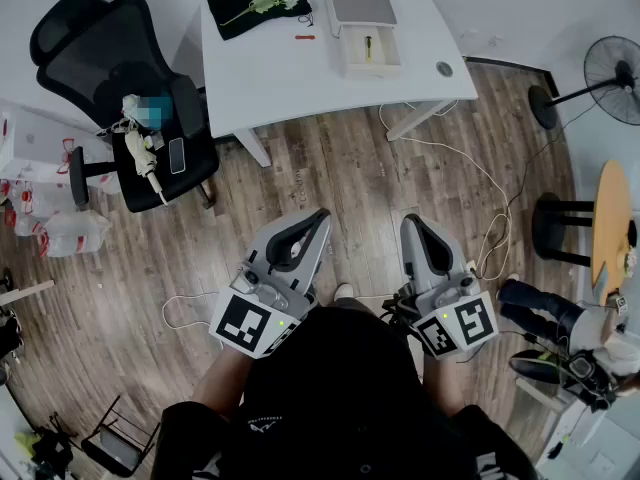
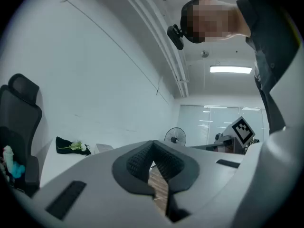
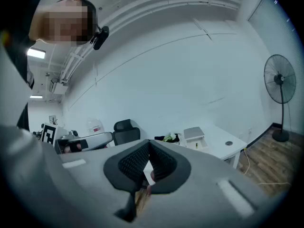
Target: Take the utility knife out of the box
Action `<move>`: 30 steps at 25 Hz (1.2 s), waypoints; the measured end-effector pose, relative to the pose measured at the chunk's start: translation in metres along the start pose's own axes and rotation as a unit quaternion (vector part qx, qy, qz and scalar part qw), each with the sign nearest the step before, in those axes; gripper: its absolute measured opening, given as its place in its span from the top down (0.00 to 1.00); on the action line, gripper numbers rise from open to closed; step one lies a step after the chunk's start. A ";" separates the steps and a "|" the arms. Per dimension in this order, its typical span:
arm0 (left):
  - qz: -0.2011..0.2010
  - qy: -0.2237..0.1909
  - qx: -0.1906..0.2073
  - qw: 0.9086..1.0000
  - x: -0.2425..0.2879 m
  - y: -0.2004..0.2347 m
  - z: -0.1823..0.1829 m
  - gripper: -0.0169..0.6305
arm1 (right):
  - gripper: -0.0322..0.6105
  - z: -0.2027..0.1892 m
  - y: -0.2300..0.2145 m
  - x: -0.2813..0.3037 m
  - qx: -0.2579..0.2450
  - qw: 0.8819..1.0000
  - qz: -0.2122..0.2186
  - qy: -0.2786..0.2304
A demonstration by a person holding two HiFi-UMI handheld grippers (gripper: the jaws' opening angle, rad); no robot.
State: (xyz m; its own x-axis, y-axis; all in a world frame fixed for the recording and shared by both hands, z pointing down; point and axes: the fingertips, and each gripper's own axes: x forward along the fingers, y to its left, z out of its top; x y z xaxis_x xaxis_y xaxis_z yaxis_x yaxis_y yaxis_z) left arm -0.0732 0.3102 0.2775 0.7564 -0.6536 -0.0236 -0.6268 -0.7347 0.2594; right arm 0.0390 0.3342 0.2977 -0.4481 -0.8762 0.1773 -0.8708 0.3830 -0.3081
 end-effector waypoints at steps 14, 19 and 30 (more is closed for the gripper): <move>0.015 -0.005 0.013 1.000 -0.098 -0.254 -0.070 0.97 | 0.94 -0.059 0.013 -0.277 -0.031 0.999 -0.027 -0.014; 0.044 -0.019 0.063 0.997 -0.120 -0.274 -0.061 0.97 | 0.94 -0.057 0.022 -0.310 -0.042 0.999 -0.012 -0.027; 0.060 -0.043 0.077 0.994 -0.130 -0.256 -0.049 0.97 | 0.94 -0.048 0.037 -0.299 -0.053 0.997 -0.003 -0.047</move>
State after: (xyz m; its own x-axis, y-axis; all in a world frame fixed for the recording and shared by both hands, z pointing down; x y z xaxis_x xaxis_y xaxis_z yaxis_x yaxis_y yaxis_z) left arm -0.0016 0.5919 0.2615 0.6602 -0.7463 -0.0848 -0.7375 -0.6655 0.1148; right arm 0.1309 0.6247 0.2785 -0.4270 -0.8999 0.0882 -0.8918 0.4030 -0.2056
